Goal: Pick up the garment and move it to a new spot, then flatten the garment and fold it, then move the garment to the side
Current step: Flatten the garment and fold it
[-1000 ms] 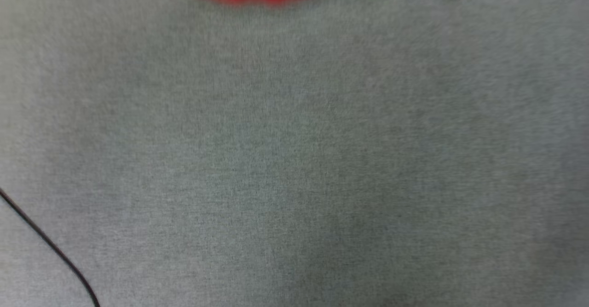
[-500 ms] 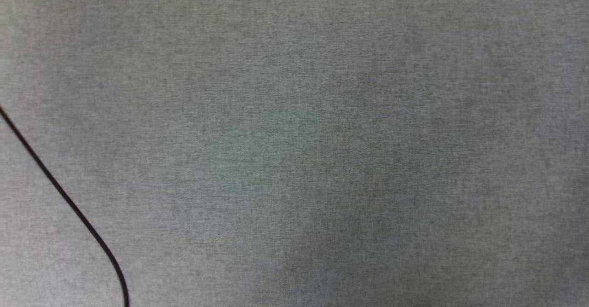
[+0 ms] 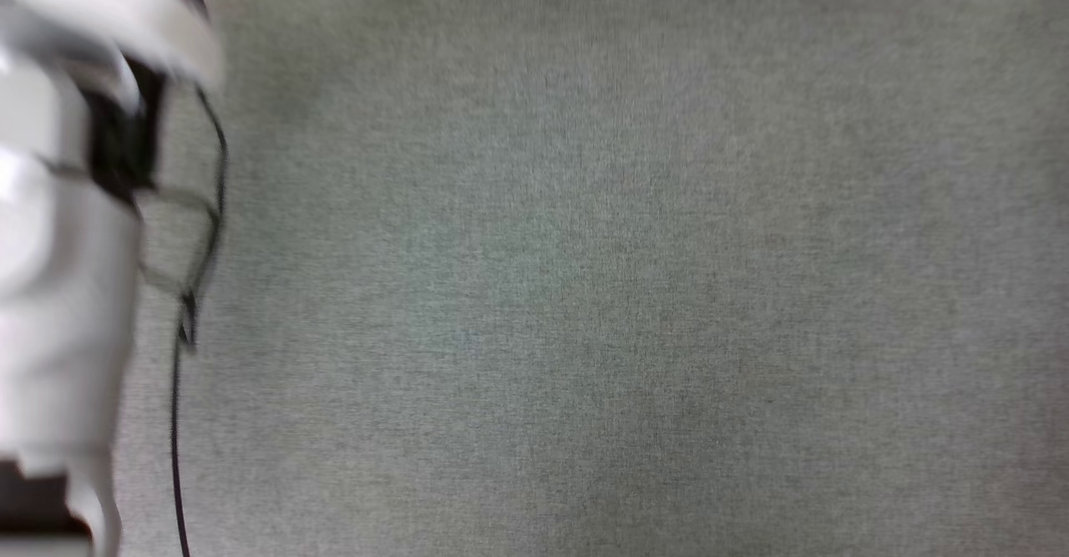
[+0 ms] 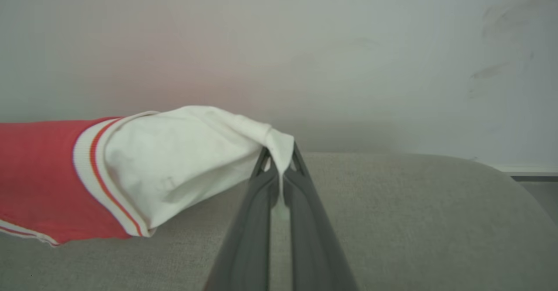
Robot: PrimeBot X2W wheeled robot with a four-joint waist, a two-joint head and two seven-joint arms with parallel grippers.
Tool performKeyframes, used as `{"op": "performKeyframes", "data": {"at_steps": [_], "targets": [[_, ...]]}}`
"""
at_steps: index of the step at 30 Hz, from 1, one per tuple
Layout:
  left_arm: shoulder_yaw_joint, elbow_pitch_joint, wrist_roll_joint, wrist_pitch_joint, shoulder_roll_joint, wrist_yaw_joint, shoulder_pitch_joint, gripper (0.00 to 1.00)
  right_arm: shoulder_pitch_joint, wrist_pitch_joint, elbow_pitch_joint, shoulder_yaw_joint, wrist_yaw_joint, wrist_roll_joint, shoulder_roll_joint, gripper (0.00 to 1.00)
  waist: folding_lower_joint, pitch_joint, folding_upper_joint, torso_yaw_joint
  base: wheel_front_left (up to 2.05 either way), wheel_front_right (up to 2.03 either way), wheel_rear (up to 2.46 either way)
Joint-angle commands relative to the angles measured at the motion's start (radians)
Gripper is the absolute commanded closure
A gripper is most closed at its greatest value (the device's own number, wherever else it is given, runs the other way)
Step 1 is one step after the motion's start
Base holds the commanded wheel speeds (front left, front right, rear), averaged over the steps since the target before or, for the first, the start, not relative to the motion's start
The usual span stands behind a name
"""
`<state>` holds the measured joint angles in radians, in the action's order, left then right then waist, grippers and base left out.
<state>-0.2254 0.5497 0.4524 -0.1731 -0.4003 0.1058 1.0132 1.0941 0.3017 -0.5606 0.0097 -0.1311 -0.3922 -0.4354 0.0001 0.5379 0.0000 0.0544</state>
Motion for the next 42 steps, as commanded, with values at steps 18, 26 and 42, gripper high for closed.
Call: {"op": "performKeyframes", "data": {"at_steps": [18,26,42], "targets": [[-0.071,-0.104,0.014,0.110,-0.181,-0.001,-0.648,1.00,-0.662,0.308,0.205,-0.052,0.001,-0.188,-0.010,1.00,-0.0001,-0.338,0.0000,-0.023,0.00,0.00,0.00],[-0.097,-0.252,0.055,0.230,-0.241,-0.008,-0.866,1.00,-0.875,0.484,0.351,-0.155,0.001,-0.205,0.025,1.00,-0.0001,-0.412,0.0000,-0.033,0.00,0.00,0.00],[-0.096,-0.475,0.133,0.326,-0.282,-0.054,-1.116,1.00,-1.123,0.674,0.583,-0.299,0.001,-0.178,0.117,1.00,-0.0001,-0.403,0.0000,-0.037,0.00,0.00,0.00]]}}
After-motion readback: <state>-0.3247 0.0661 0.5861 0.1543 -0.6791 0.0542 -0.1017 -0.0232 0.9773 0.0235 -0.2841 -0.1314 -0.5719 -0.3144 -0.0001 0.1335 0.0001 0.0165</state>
